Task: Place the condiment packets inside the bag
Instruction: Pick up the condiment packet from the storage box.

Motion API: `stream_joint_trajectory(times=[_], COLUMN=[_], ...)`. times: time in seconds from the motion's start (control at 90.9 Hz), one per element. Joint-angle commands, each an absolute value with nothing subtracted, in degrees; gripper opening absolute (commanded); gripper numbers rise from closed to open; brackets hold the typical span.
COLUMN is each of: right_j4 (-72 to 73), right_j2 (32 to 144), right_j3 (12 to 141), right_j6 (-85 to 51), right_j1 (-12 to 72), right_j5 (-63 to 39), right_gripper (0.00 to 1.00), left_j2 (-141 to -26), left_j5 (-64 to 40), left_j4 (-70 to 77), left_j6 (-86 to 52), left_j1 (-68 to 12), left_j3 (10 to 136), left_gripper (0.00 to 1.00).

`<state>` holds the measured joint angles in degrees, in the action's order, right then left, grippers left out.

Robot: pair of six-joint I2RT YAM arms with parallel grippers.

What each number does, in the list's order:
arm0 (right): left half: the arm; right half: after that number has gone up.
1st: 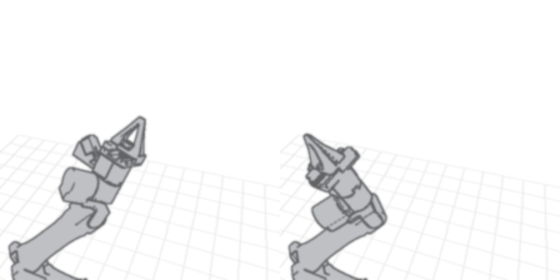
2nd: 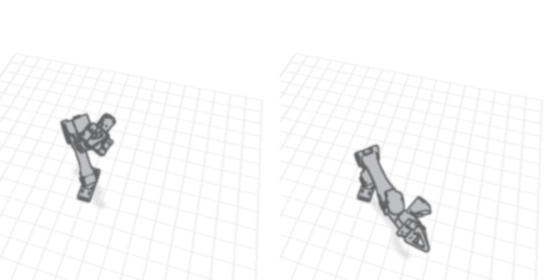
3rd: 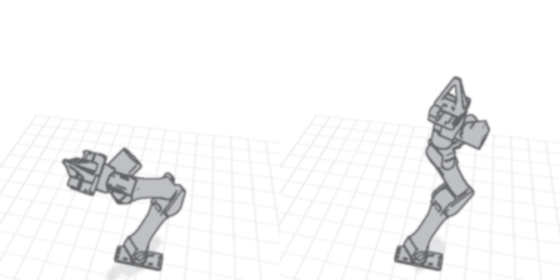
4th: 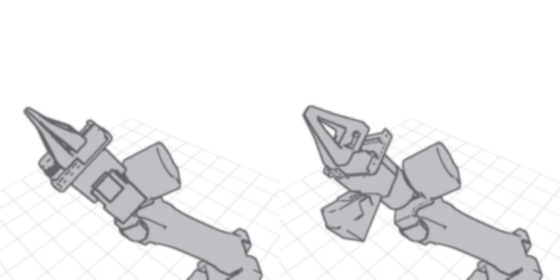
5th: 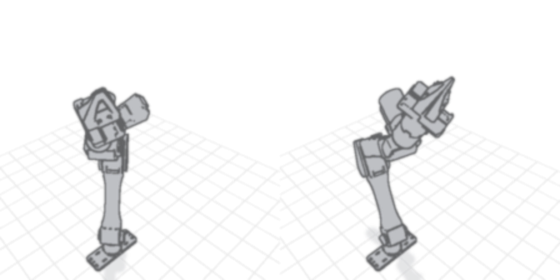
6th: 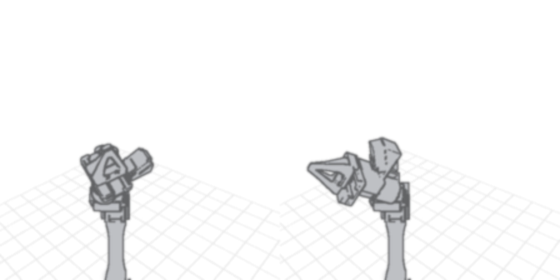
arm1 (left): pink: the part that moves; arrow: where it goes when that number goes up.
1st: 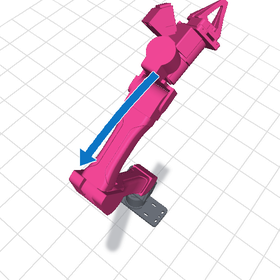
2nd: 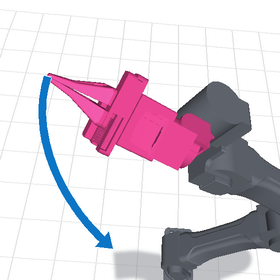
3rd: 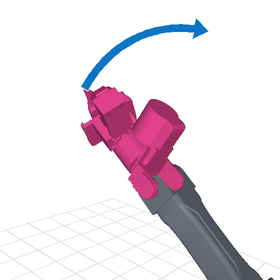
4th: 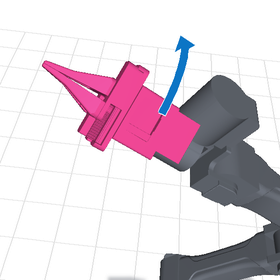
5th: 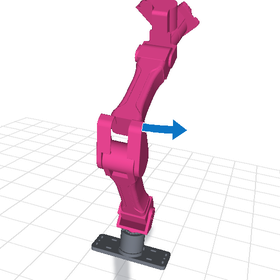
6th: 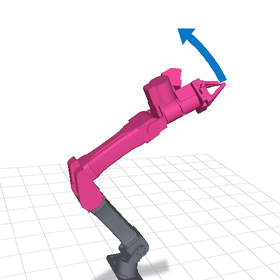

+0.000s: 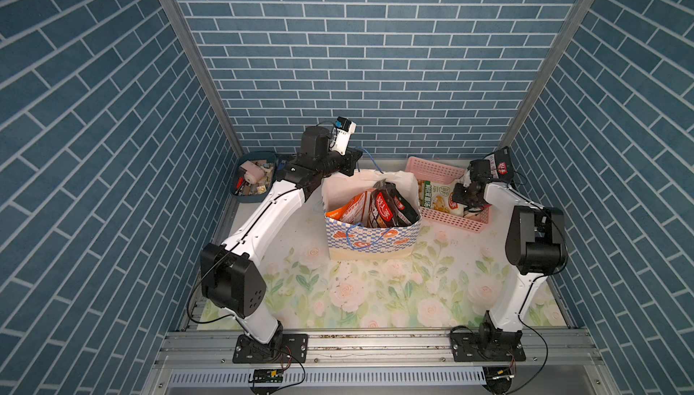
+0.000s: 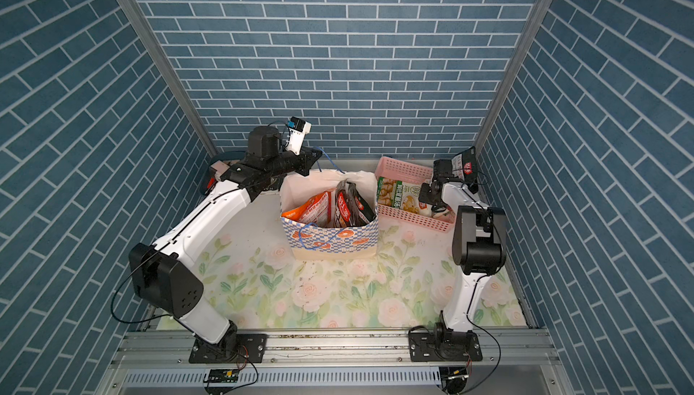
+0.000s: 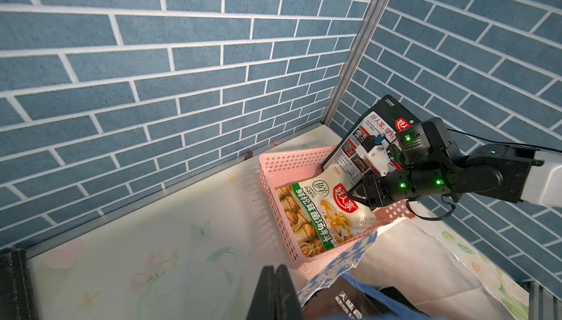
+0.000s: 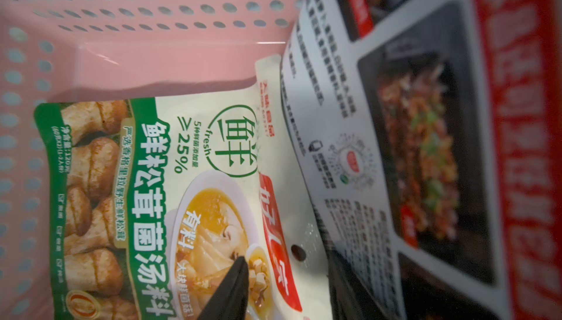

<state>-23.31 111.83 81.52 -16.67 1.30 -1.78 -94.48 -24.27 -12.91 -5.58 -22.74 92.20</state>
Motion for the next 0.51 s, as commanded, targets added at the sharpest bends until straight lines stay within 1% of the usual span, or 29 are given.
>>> stream_joint_trajectory(times=[0.0,0.176,0.275,0.407,0.495], right_j4=[-30.27,-36.3,-34.85,-31.2,-29.26], right_j2=[108.49,111.02,113.37,116.57,117.85], right_j3=[81.4,85.32,85.6,86.0,86.22], right_j6=[-17.85,-16.63,-16.17,-17.64,-19.18], right_j1=[1.0,1.1,1.04,1.03,0.97], right_j5=[5.15,7.57,3.32,-3.36,-4.04], right_gripper=[0.49,0.53,0.54,0.51,0.49], left_j2=[-94.75,-95.11,-95.13,-95.15,-95.08], left_j5=[-24.26,-24.61,-24.7,-24.52,-24.36], left_j4=[-10.27,-10.09,-10.08,-10.17,-10.36], left_j6=[-5.27,-5.36,-5.41,-5.38,-5.28], left_j1=[-22.42,-22.43,-22.45,-22.46,-22.47], left_j3=[92.64,92.61,92.64,92.72,92.85], left_gripper=[0.0,0.0,0.0,0.0,0.0])
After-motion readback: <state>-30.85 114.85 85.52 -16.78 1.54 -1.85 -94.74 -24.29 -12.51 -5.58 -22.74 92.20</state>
